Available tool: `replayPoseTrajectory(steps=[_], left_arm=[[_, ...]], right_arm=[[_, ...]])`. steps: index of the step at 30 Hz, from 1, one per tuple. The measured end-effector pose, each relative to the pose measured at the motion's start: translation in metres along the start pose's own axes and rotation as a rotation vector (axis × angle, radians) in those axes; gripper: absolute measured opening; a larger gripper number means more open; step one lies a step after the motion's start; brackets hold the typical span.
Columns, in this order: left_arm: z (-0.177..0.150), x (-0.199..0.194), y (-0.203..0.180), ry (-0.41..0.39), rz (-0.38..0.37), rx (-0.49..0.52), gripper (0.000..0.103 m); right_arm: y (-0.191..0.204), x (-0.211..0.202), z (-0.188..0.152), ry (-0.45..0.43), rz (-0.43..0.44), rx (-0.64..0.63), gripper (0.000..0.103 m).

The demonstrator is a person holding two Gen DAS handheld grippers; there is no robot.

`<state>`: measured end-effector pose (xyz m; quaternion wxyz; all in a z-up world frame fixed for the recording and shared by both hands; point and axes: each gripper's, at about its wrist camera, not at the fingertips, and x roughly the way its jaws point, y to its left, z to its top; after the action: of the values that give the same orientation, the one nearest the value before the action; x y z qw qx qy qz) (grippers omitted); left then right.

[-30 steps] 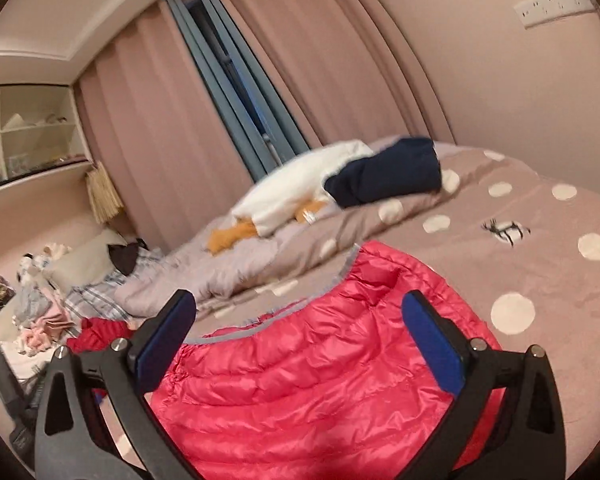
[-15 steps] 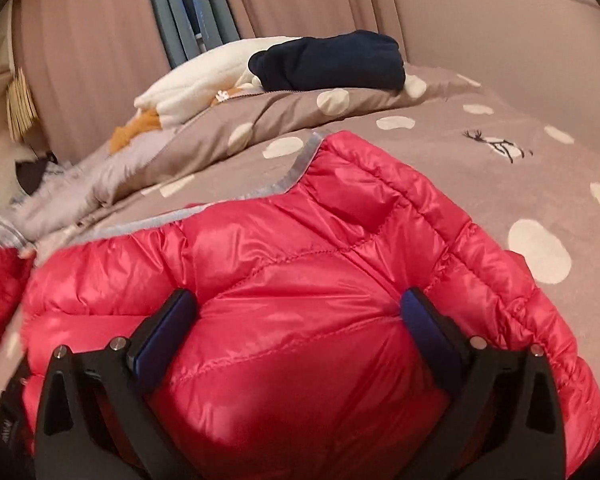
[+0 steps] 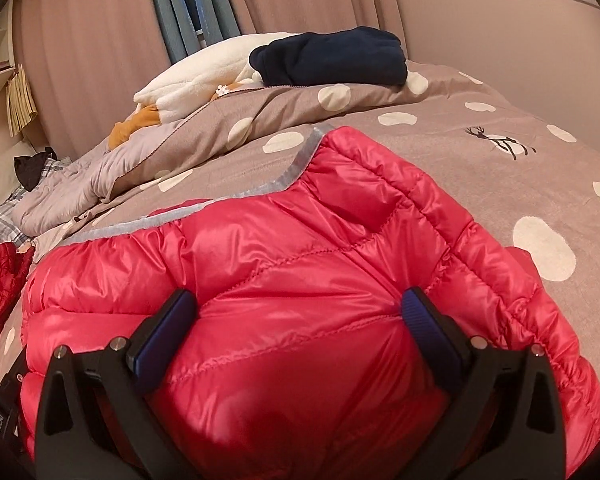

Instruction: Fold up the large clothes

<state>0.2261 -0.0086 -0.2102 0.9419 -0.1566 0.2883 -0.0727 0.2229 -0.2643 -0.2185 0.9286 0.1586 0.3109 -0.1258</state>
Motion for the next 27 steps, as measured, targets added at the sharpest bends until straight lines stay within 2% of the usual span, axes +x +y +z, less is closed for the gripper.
replayPoseTrajectory(steps=[27], left_arm=[[0.0, -0.0006, 0.0004, -0.002, 0.0, 0.0, 0.102]], right_arm=[[-0.0008, -0.0018, -0.0001, -0.001, 0.001, -0.003, 0.103]])
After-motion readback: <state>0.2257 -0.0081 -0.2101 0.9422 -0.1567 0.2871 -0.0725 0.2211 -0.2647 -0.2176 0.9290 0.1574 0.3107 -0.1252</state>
